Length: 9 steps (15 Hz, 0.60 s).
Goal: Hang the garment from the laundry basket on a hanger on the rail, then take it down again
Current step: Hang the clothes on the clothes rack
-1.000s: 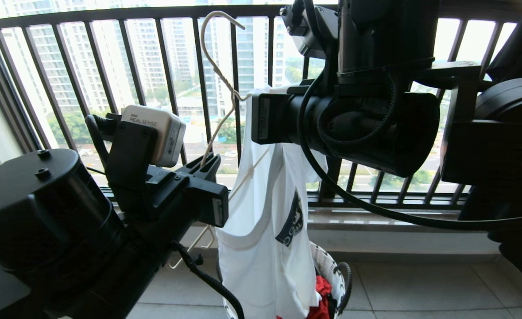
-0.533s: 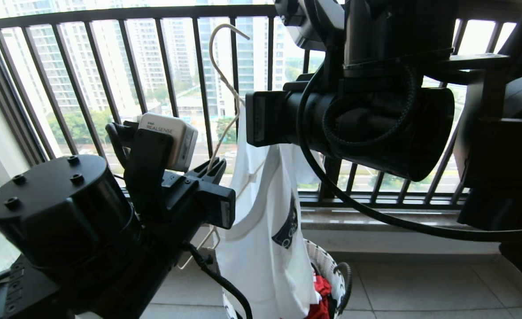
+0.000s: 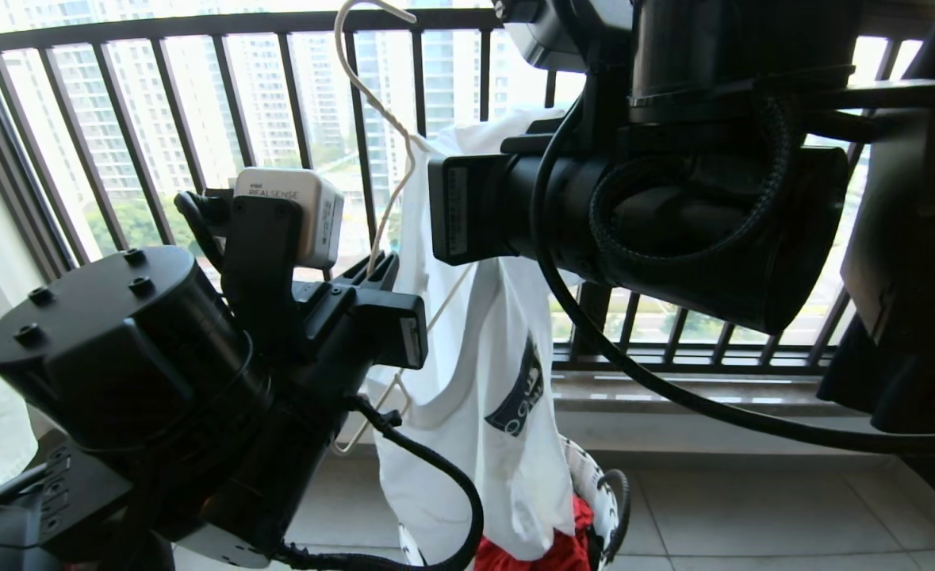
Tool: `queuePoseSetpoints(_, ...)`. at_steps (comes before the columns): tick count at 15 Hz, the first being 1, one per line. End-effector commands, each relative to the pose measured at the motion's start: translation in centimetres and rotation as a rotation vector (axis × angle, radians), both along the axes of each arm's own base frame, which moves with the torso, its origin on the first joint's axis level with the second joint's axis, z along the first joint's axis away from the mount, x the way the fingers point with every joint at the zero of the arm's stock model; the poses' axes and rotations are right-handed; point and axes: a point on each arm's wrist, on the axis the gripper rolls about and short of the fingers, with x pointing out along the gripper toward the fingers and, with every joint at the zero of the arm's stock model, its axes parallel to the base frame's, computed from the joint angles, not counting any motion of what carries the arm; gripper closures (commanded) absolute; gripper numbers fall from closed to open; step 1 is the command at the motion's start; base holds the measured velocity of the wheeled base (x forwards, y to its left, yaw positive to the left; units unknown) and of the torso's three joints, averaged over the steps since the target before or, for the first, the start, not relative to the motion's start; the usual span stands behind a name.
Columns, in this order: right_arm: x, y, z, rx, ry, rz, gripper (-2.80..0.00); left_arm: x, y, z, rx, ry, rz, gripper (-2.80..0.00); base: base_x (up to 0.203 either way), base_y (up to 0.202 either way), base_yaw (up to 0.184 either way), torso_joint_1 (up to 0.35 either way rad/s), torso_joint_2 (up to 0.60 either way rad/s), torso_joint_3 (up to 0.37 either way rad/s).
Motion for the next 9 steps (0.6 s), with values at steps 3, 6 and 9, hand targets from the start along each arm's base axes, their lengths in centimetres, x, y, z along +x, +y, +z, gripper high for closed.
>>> queuePoseSetpoints(3, -0.9, -0.4, 0.8, -0.003, -0.028, 0.015, 0.00, -0.1, 0.1, 0.9, -0.025, -0.022, 0.013, 0.00, 0.000, 0.000, 0.000, 0.000, 0.00, 0.000)
queuePoseSetpoints(6, -2.0, 0.1, 1.0, -0.015, -0.044, 0.041, 0.00, -0.1, 0.2, 1.1, -0.025, -0.027, 0.015, 0.00, 0.000, 0.000, 0.000, 0.000, 0.00, 0.000)
queuePoseSetpoints(9, -1.5, 0.8, 0.4, -0.066, -0.062, 0.046, 0.00, -1.1, 0.1, 1.3, -0.035, -0.034, -0.023, 0.00, 0.000, 0.000, 0.000, 0.000, 0.00, 0.000)
